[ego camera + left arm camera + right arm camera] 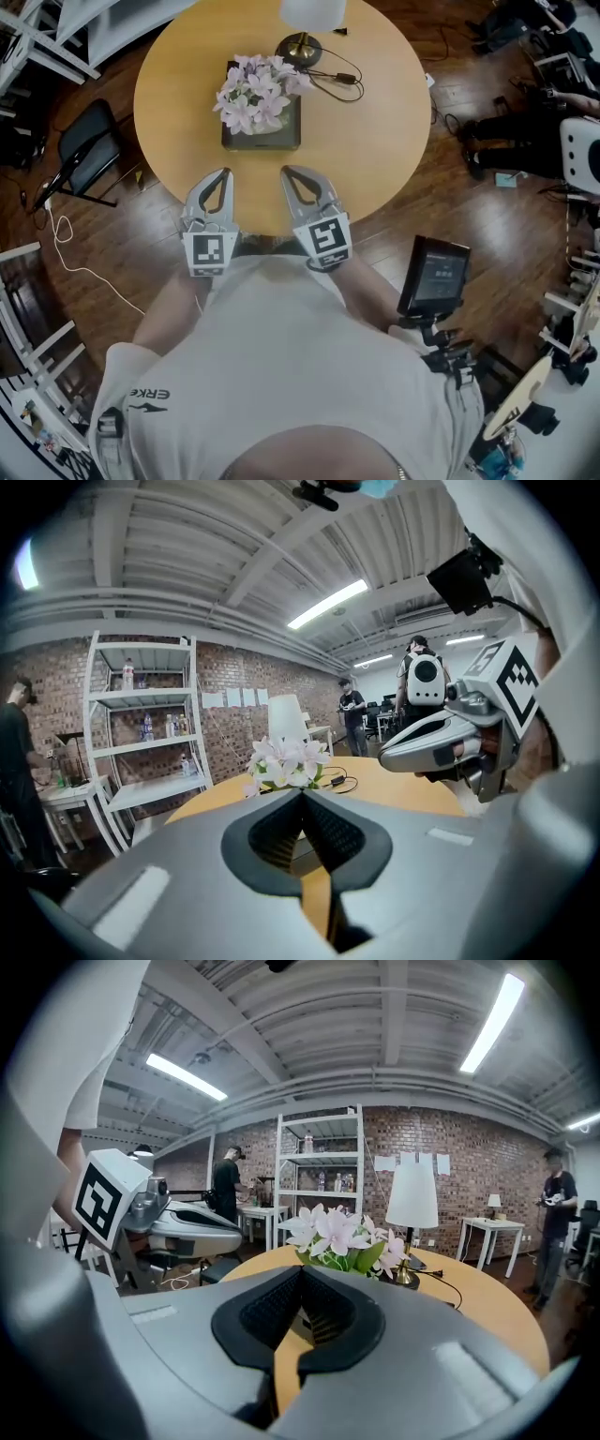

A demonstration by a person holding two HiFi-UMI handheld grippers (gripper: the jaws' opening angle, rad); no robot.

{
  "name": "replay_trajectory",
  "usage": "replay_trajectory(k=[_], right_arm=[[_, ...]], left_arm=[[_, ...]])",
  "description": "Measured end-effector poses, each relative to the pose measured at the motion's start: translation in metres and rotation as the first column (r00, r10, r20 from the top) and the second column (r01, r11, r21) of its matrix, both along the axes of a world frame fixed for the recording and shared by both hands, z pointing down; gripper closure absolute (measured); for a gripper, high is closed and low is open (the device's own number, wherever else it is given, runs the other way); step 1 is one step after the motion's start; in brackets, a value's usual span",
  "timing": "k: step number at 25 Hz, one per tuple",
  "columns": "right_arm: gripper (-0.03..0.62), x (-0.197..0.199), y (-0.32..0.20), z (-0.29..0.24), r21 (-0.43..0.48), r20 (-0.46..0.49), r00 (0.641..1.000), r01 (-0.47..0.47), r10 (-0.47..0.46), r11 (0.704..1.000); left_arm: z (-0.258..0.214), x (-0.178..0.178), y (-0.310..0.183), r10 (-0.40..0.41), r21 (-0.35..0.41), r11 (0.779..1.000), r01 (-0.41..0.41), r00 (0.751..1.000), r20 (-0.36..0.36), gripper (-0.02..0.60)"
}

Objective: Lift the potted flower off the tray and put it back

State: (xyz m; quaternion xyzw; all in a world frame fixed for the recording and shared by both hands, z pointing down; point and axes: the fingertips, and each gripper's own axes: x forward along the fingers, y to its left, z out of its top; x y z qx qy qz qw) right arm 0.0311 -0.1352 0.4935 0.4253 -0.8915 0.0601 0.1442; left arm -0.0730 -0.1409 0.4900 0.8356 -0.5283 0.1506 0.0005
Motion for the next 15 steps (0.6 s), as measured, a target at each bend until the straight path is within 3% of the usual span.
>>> replay_trajectory(k=[9, 15], right_arm=[[0.58, 0.003, -0.038, 0.028, -0.055, -0.065, 0.997, -0.039, 0.035, 0.998], [0.58, 0.001, -0.049, 0.045, -0.098, -0.094, 0.995, -0.047, 0.038, 0.994]], left_arm=[[0.036, -0.012, -0.047, 0.046, -0.066, 0.997, -0.045, 0.999, 0.016, 0.58], [0.068, -0.01, -0.062, 0.136, -0.111, 0.985, -0.129, 0.989, 0.06, 0.58]])
